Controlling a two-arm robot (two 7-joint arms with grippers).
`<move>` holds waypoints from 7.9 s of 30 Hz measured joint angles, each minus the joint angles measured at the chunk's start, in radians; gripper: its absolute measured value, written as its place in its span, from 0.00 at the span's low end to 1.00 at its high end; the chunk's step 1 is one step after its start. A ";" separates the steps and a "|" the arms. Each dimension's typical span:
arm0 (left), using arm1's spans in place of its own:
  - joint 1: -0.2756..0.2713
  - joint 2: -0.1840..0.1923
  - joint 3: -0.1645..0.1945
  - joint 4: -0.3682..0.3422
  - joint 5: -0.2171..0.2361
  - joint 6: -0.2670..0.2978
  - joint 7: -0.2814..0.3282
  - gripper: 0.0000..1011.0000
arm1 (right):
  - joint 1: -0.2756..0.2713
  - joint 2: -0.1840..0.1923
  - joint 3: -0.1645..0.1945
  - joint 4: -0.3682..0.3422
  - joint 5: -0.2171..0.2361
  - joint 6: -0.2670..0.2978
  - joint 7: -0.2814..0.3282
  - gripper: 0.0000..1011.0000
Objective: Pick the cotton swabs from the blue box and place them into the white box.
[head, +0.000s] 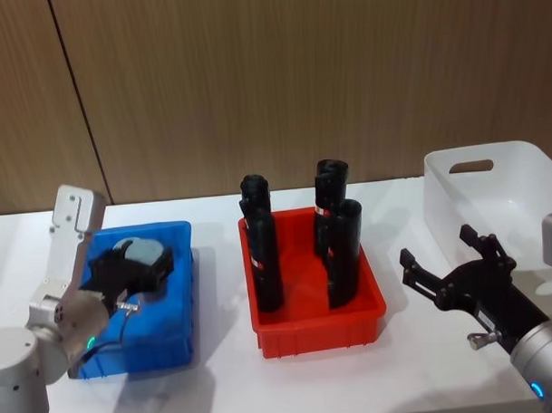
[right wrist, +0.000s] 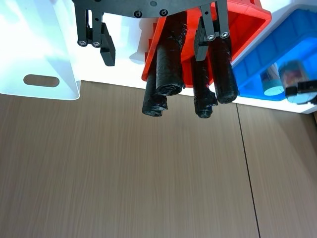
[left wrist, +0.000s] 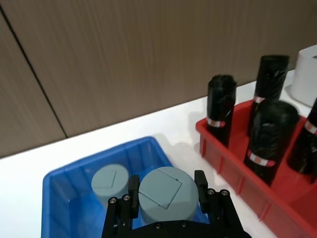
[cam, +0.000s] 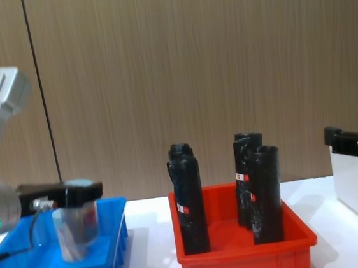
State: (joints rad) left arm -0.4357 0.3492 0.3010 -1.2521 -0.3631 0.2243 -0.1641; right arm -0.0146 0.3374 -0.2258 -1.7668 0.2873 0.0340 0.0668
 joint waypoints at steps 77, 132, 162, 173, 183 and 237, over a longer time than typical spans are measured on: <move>-0.329 -0.239 0.122 0.192 -0.066 0.043 -0.617 0.66 | 0.047 -0.004 -0.002 0.026 -0.001 0.076 0.113 0.99; -0.339 -0.246 0.125 0.207 -0.067 0.041 -0.629 0.66 | 0.281 -0.075 -0.007 0.215 -0.092 0.130 0.245 0.99; -0.339 -0.246 0.125 0.207 -0.068 0.041 -0.628 0.81 | 0.280 -0.073 -0.022 0.178 -0.112 0.133 0.275 0.64; -0.339 -0.246 0.125 0.207 -0.067 0.041 -0.628 0.99 | 0.276 -0.071 -0.024 0.170 -0.112 0.135 0.271 0.64; -0.339 -0.246 0.125 0.207 -0.067 0.041 -0.628 0.99 | 0.274 -0.067 -0.020 0.175 -0.105 0.135 0.254 0.64; -0.339 -0.247 0.125 0.207 -0.068 0.041 -0.629 0.99 | 0.459 0.010 0.154 0.681 -0.038 0.051 0.036 0.64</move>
State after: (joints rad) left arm -0.7752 0.1027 0.4258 -1.0449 -0.4307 0.2654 -0.7926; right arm 0.4441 0.3471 -0.0721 -1.0853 0.2494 0.0853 0.1026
